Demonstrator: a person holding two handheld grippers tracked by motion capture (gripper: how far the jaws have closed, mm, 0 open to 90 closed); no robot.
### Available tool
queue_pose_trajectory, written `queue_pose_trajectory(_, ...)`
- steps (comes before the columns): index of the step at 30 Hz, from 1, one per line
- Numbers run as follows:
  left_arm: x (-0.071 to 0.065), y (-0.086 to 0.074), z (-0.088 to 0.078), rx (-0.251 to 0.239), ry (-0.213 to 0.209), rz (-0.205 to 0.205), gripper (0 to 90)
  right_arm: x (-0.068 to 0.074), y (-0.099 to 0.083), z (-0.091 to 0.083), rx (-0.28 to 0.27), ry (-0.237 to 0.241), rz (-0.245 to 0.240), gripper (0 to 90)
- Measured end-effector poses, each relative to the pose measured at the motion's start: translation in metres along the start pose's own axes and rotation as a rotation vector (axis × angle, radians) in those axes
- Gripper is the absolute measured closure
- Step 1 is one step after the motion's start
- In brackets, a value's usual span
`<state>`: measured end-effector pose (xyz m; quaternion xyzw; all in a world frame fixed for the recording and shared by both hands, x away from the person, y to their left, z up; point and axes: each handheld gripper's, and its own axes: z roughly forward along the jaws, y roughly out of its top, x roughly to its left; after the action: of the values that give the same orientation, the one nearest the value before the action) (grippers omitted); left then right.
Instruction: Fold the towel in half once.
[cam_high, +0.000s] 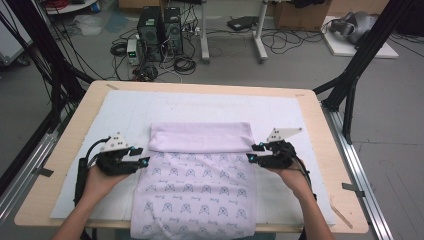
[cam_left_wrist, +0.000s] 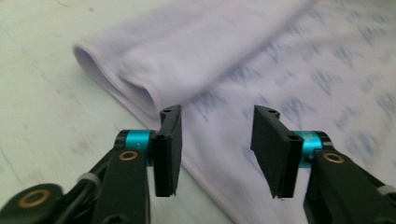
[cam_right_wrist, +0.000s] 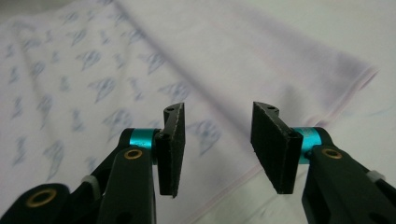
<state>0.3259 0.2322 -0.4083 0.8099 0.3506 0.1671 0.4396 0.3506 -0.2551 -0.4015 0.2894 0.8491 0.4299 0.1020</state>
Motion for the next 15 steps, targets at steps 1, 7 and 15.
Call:
queue_pose_trajectory(1, 0.005, 0.005, 0.006, 0.003, -0.004, -0.023, 51.3, -0.004, 0.006, 0.003, 0.007, -0.015, -0.002, 51.8)
queue_pose_trajectory(7, 0.024, 0.02, 0.044, 0.066, 0.059, -0.078, 44.0, -0.034, 0.018, 0.023, 0.054, -0.077, 0.071, 44.9)
queue_pose_trajectory(15, 0.03, 0.013, 0.061, 0.098, 0.0, -0.078, 76.3, -0.041, 0.007, 0.043, 0.144, -0.046, 0.085, 63.3)
